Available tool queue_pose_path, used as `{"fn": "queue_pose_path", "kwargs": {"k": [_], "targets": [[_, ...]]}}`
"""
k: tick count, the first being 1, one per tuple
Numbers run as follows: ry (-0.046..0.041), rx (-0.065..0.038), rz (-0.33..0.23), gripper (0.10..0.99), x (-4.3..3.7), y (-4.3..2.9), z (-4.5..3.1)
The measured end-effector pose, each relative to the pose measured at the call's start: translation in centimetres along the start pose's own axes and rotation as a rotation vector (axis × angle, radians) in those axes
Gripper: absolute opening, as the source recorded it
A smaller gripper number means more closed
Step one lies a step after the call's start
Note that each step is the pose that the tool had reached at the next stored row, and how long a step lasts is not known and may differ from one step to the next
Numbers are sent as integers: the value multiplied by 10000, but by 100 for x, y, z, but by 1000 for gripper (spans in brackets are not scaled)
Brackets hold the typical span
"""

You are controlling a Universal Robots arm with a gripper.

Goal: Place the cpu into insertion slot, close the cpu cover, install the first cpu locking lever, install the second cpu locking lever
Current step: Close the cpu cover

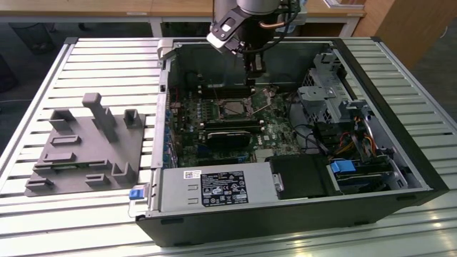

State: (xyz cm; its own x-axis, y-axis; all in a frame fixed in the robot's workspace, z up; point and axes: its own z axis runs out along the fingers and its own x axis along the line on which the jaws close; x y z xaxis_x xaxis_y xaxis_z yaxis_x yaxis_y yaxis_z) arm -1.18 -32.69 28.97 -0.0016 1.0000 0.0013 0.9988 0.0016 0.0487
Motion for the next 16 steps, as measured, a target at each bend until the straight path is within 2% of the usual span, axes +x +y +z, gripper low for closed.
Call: {"fn": "queue_pose_path", "kwargs": {"k": [16], "targets": [[0,0,-7,106,3,74,4]]}}
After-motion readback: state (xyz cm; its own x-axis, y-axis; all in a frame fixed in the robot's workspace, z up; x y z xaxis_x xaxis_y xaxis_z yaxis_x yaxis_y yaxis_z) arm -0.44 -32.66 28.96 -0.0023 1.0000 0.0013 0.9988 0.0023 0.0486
